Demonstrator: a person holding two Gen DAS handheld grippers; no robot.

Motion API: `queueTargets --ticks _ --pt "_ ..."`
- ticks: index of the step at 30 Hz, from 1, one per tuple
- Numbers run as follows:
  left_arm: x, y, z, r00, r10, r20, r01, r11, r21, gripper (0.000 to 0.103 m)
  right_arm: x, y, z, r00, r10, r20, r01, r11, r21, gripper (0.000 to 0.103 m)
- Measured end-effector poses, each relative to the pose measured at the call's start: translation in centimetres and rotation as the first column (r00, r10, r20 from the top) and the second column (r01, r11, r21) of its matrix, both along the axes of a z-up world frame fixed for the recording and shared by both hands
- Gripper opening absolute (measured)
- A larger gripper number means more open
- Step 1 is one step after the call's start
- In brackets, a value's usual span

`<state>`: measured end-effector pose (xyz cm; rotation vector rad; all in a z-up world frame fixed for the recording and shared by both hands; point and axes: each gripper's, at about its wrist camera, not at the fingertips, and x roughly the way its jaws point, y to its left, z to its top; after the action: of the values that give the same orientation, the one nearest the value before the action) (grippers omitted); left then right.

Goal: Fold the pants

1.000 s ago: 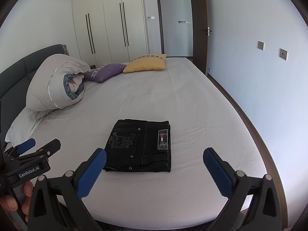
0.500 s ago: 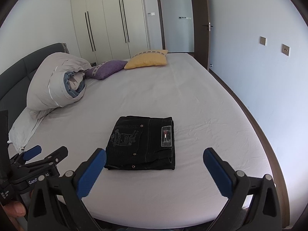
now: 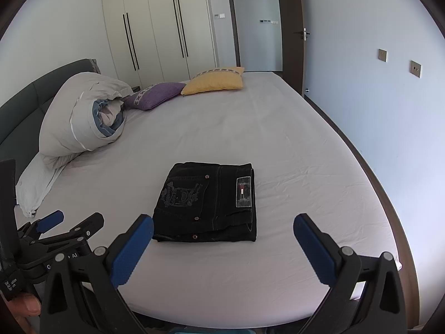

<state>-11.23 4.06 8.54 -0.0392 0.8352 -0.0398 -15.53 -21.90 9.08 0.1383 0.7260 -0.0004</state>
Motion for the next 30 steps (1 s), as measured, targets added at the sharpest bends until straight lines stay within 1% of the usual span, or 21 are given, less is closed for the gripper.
queueTargets --ticks 30 --pt "-0.4 0.0 -0.6 1.0 0.001 -0.009 -0.001 1.0 -0.006 0.103 -0.2 0.7 -1.2 1.0 0.011 -0.016 -0.011 1.0 0.003 0.103"
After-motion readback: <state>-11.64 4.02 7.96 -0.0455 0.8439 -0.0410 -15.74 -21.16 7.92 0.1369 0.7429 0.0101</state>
